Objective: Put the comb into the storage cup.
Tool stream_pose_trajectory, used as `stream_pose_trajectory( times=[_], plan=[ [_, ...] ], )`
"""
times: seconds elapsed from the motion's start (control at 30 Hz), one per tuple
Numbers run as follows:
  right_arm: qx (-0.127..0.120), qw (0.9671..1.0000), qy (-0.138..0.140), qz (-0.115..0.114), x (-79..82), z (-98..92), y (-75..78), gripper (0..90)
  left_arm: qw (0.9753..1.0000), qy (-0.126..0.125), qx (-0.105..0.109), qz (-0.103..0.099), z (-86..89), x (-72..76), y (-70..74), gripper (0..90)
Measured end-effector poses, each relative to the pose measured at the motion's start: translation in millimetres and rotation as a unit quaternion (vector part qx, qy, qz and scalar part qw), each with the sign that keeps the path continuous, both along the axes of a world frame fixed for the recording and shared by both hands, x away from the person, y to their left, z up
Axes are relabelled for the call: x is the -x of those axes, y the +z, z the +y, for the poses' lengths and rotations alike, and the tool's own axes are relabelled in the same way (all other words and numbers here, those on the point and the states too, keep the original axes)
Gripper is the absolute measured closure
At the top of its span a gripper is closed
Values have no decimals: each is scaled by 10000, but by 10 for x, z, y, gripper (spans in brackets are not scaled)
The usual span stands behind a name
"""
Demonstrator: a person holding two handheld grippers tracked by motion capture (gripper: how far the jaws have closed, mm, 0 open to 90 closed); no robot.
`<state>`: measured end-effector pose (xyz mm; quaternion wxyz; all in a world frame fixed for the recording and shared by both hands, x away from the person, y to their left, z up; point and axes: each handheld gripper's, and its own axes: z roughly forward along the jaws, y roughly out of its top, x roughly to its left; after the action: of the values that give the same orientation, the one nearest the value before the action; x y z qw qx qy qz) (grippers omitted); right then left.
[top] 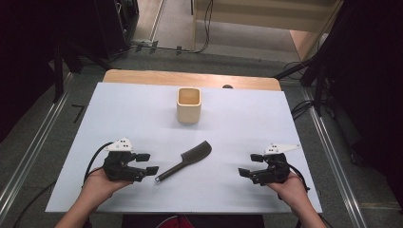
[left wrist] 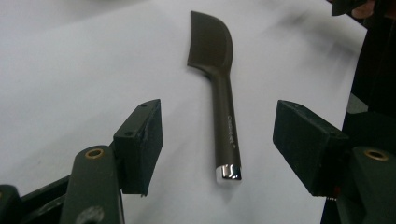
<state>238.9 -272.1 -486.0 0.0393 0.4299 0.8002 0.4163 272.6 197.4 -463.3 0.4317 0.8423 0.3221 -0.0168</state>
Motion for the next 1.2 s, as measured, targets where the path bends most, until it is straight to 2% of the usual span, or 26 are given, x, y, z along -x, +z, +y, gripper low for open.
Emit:
stream_pose_trajectory(
  times=[0.17,0.27,0.43,0.57,0.67,0.77,0.97,1.2],
  plan=[
    [25,10000,52,-76,40,5,15,141,10000,87,23,32,52,39,-14,341],
    [13,10000,52,-73,42,12,17,141,9999,112,45,26,68,32,-14,330],
    [37,10000,42,-5,23,22,-6,141,9998,145,63,148,65,20,-7,321],
    [39,10000,47,4,17,28,-11,141,9998,109,55,170,49,15,17,305],
    [40,10000,35,14,11,33,-15,141,9999,65,38,156,1,14,51,302],
    [50,10000,42,17,9,36,-16,141,10000,20,27,68,-63,19,91,234],
    [59,10000,31,5,6,29,-16,141,9999,69,80,-31,-160,8,134,202],
    [50,10000,50,3,6,37,-15,141,9999,103,-123,-66,-313,-12,114,225]
  ],
)
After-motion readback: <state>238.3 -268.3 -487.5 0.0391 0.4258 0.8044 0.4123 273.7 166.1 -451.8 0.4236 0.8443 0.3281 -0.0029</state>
